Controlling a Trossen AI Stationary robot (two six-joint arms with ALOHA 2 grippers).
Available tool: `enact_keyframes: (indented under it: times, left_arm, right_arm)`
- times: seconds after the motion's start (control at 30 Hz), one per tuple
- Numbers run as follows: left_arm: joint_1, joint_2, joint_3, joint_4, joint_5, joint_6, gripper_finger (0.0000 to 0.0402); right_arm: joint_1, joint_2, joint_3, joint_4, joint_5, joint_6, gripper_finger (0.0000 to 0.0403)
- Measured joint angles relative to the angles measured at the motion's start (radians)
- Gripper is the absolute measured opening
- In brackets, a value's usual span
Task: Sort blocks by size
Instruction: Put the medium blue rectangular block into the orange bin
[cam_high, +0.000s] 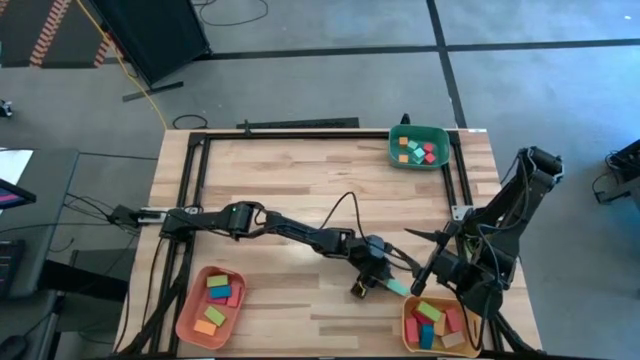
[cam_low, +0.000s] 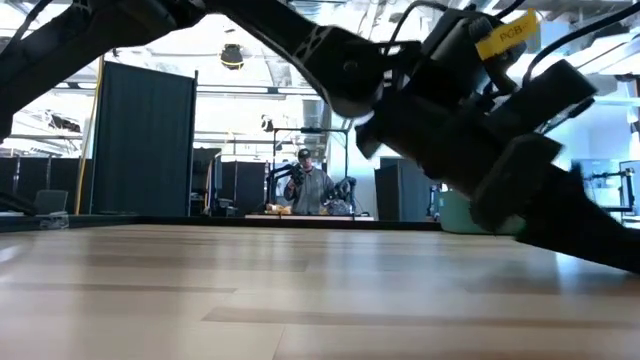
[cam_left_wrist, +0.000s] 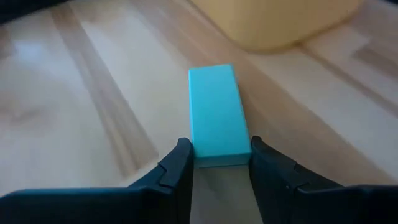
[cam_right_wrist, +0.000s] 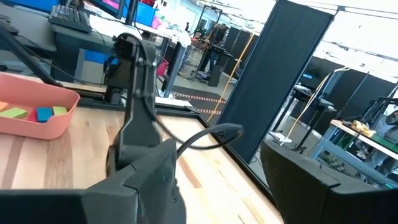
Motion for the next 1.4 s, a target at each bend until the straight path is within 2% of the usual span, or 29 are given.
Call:
enact_keyframes:
  times: [0.53, 0.7, 0.83, 0.97, 1.2, 1.4]
  left_arm:
    - [0.0, -0.164, -0.002, -0.562, -0.122, 0.151, 0.012]
    - [-0.001, -0.225, -0.002, -0.719, -0.162, 0.158, 0.012]
    - [0.0, -0.229, -0.003, -0.817, -0.192, 0.15, 0.0123]
    - [-0.001, -0.226, -0.049, -0.845, -0.24, 0.147, 0.0124]
    - [0.0, -0.23, -0.108, -0.851, -0.242, 0.117, 0.0128]
    - [0.0, -0.231, -0.114, -0.845, -0.243, 0.115, 0.0174]
  right_arm:
    - [0.005, 0.0, 0.0, 0.006, 0.0, -0.002, 0.0265]
    - [0.005, 0.0, 0.0, 0.005, 0.0, -0.003, 0.0265]
    - [0.005, 0.0, 0.0, 0.005, 0.0, -0.002, 0.0265]
    - [0.005, 0.0, 0.0, 0.009, 0.0, -0.002, 0.0265]
    - [0.005, 0.0, 0.0, 0.013, 0.0, 0.0, 0.0265]
    - [0.005, 0.0, 0.0, 0.013, 0.0, 0.0, 0.0265]
